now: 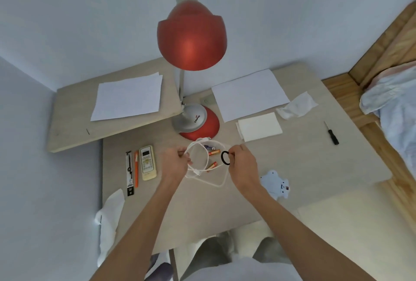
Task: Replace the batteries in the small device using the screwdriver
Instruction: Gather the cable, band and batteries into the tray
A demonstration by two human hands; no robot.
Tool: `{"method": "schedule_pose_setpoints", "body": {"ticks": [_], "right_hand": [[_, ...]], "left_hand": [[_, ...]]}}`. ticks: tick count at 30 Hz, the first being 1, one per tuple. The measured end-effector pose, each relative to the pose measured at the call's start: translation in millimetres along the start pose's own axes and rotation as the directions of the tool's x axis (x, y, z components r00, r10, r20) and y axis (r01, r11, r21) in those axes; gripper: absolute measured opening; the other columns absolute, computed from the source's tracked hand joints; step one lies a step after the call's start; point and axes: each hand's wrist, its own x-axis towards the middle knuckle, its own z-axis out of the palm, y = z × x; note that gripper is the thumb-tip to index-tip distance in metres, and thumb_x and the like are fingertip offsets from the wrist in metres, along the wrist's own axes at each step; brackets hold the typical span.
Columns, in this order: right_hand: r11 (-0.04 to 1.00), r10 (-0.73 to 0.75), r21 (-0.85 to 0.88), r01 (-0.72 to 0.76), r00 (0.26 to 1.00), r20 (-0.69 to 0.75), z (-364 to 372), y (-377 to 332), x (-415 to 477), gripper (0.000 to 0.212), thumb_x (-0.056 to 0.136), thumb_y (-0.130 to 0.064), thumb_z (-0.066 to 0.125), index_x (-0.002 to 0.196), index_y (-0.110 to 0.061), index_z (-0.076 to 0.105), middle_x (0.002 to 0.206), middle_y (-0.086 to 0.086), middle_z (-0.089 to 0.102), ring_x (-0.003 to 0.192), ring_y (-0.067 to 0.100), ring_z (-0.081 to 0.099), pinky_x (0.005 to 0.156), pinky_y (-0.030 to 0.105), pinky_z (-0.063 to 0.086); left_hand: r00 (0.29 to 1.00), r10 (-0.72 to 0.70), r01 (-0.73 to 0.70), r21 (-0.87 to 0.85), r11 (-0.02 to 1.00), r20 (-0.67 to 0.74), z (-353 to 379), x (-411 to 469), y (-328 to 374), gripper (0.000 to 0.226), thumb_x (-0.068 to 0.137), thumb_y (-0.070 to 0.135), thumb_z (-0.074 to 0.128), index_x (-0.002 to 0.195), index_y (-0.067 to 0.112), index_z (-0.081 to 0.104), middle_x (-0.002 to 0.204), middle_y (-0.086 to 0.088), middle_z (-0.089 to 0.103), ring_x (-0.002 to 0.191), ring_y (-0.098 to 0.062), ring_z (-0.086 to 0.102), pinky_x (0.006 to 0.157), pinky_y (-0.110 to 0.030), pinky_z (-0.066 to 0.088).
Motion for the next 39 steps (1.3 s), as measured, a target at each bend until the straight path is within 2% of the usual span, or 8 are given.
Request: {"method": "schedule_pose_setpoints", "body": {"ticks": [3, 9, 16, 21, 27, 31, 35, 39], "right_hand": [[0.999, 0.028, -0.029, -0.028, 1.000, 0.014, 13.6, 1.0, 7.6, 0.018, 0.094, 0.005, 0.059, 0.100, -0.010, 0.068, 0.099, 0.005, 0.061, 0.083, 0.029, 0.062, 0.072, 0.043, 0.053], [0.991, 0.085, -0.110, -0.080, 0.995, 0.044, 33.1, 10.5, 16.6, 0.017, 0.095, 0.002, 0.059, 0.101, -0.010, 0.069, 0.100, 0.006, 0.061, 0.085, 0.029, 0.062, 0.072, 0.044, 0.054], [0.978, 0.059, -0.204, -0.049, 0.997, 0.046, 52.3, 8.0, 17.9, 0.014, 0.095, -0.003, 0.060, 0.097, -0.013, 0.070, 0.097, 0.002, 0.062, 0.086, 0.026, 0.061, 0.068, 0.045, 0.056], [0.962, 0.031, -0.274, -0.011, 0.997, 0.068, 61.9, 7.6, 15.7, 0.013, 0.092, -0.004, 0.066, 0.098, -0.013, 0.073, 0.096, 0.004, 0.066, 0.090, 0.027, 0.063, 0.065, 0.042, 0.054], [0.928, -0.033, -0.371, 0.040, 0.999, 0.027, 73.6, 12.3, 14.0, 0.015, 0.080, -0.008, 0.081, 0.078, -0.021, 0.074, 0.075, -0.004, 0.065, 0.079, 0.021, 0.058, 0.056, 0.034, 0.048], [0.925, -0.100, -0.364, 0.107, 0.994, 0.038, 72.8, 17.7, 10.1, 0.016, 0.077, -0.011, 0.082, 0.069, -0.020, 0.073, 0.070, -0.003, 0.063, 0.079, 0.023, 0.056, 0.055, 0.034, 0.043], [0.941, -0.112, -0.313, 0.130, 0.991, 0.075, 61.0, 16.3, 7.8, 0.004, 0.087, -0.018, 0.076, 0.086, -0.021, 0.080, 0.087, -0.002, 0.071, 0.089, 0.023, 0.057, 0.065, 0.037, 0.053], [0.937, -0.158, -0.297, 0.181, 0.982, 0.101, 31.5, 12.0, 6.0, 0.018, 0.093, -0.019, 0.072, 0.110, -0.017, 0.078, 0.107, 0.001, 0.073, 0.098, 0.025, 0.060, 0.074, 0.038, 0.056]], "left_hand": [[1.000, 0.019, -0.018, -0.039, 0.999, 0.021, 14.6, 6.8, -9.4, 0.033, 0.095, -0.011, 0.064, 0.093, 0.017, 0.079, 0.072, -0.005, 0.078, 0.076, -0.029, 0.080, 0.086, -0.048, 0.066], [1.000, 0.000, 0.001, -0.090, 0.996, 0.005, 27.4, 18.2, -27.5, 0.028, 0.097, -0.011, 0.063, 0.098, 0.011, 0.080, 0.078, -0.007, 0.079, 0.073, -0.024, 0.080, 0.084, -0.046, 0.067], [0.996, 0.093, -0.091, 0.124, 0.988, -0.010, 30.6, 19.5, -53.2, 0.023, 0.095, -0.003, 0.068, 0.086, 0.015, 0.080, 0.070, -0.005, 0.074, 0.073, -0.029, 0.074, 0.076, -0.051, 0.063], [0.980, 0.201, -0.195, 0.236, 0.952, 0.001, 30.3, 13.1, -51.8, 0.022, 0.094, 0.004, 0.077, 0.100, 0.025, 0.083, 0.070, 0.007, 0.065, 0.069, -0.017, 0.062, 0.073, -0.041, 0.060], [0.937, 0.344, -0.324, 0.533, 0.781, 0.064, 38.1, 5.7, -64.6, 0.026, 0.097, 0.020, 0.081, 0.122, 0.021, 0.075, 0.099, -0.003, 0.075, 0.092, -0.023, 0.063, 0.075, -0.043, 0.060], [0.901, 0.387, -0.395, 0.741, 0.544, 0.196, 48.2, -3.7, -75.7, 0.048, 0.108, 0.042, 0.060, 0.148, 0.016, 0.062, 0.151, -0.006, 0.064, 0.113, -0.030, 0.066, 0.093, -0.043, 0.059], [0.937, 0.263, -0.341, 0.762, 0.551, 0.230, 48.6, -17.5, -72.1, 0.063, 0.113, 0.055, 0.033, 0.166, 0.021, 0.040, 0.172, -0.013, 0.037, 0.138, -0.033, 0.056, 0.106, -0.045, 0.056], [0.938, 0.262, -0.341, 0.750, 0.567, 0.228, 40.3, -23.8, -54.6, 0.066, 0.112, 0.058, 0.028, 0.170, 0.025, 0.031, 0.178, -0.015, 0.023, 0.150, -0.035, 0.044, 0.116, -0.047, 0.050]]}}
